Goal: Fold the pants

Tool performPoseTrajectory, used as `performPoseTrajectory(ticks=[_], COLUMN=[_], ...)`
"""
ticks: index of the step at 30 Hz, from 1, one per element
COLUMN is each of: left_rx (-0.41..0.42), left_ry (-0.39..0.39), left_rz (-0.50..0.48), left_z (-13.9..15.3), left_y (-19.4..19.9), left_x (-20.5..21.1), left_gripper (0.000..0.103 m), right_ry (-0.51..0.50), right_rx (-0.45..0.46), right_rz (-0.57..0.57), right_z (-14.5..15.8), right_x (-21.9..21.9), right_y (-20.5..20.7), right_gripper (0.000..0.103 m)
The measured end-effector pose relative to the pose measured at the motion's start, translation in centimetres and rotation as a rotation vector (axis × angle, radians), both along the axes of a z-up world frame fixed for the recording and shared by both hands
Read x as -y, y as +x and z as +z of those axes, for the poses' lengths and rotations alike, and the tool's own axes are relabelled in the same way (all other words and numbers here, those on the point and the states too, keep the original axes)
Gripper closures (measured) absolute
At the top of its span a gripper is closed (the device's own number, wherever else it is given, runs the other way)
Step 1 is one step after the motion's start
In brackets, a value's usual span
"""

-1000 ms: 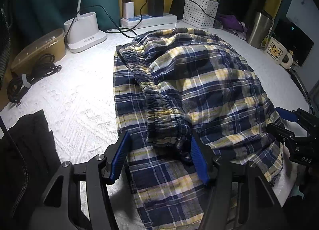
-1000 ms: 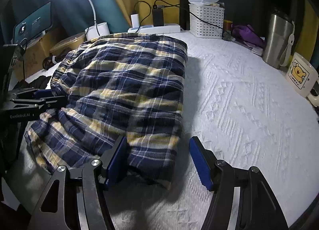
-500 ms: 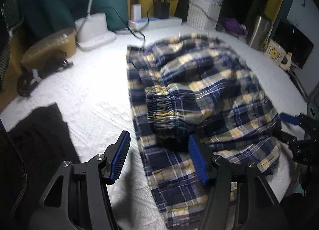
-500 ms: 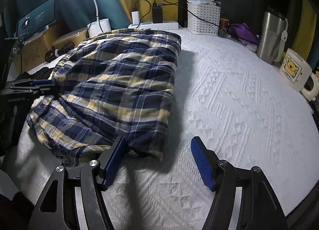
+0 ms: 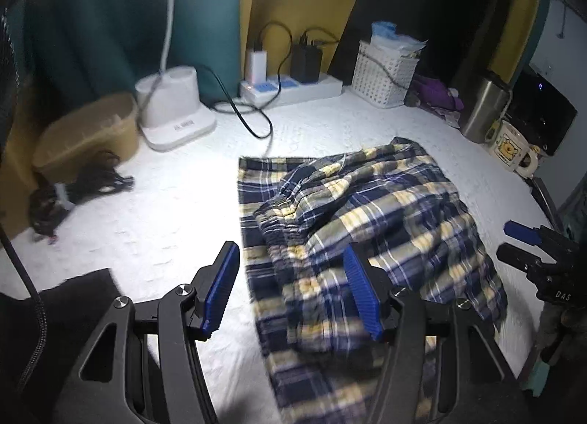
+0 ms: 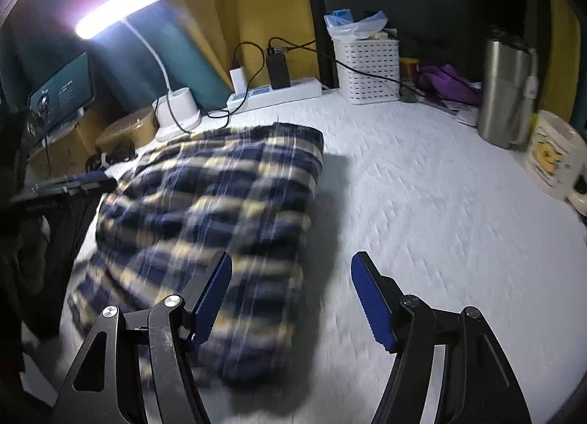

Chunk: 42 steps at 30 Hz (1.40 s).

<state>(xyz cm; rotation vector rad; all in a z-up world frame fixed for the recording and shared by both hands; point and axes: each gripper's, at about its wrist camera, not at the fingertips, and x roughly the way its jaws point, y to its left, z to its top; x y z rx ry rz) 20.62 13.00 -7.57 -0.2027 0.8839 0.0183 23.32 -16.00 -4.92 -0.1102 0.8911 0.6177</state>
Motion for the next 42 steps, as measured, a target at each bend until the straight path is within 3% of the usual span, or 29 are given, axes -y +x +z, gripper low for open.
performPoseTrajectory(ticks=[6, 12, 17, 24, 32, 38, 39, 42], left_rx=[-0.019, -0.059, -0.064, -0.033, -0.122, -0.093, -0.076, -0.032], left_ry=[-0.024, 0.023, 0.02, -0.035, -0.163, -0.197, -0.224, -0.255], left_rz=[0.002, 0.036, 0.032, 0.016, -0.001, 0.008, 0.012, 0.016], left_z=[-1.6, -3.1, -3.3, -1.1, -3.6, -3.1, -2.8, -1.9], left_y=[1.7, 2.5, 2.8, 3.5, 5.2, 4.9, 4.7, 4.4], left_x=[0.2, -1.0, -1.7, -2.4, -2.8, -3.2, -3.4, -3.6], left_gripper=[0.044, 0.044, 0.044, 0.044, 0.04, 0.039, 0.038, 0.021], right_ry=[0.032, -0.096, -0.1, -0.068, -0.044, -0.048, -0.046, -0.04], right_rx=[-0.052, -0.034, -0.057, -0.028, -0.019, -0.05, -0.051, -0.049], right_rz=[0.037, 0.027, -0.013, -0.03, -0.021, -0.027, -0.029, -0.032], right_z=[-1.2, -2.8, -3.8, -2.1, -1.4, -2.7, -2.8, -2.6], right_x=[-3.2, -5.8, -4.6, -3.8, -3.9, -3.5, -3.4, -3.4], right_y=[3.8, 5.6, 6.7, 7.2, 8.1, 8.6, 8.8, 9.1], right_gripper=[0.033, 0.034, 0.034, 0.034, 0.033, 0.033, 0.033, 0.033])
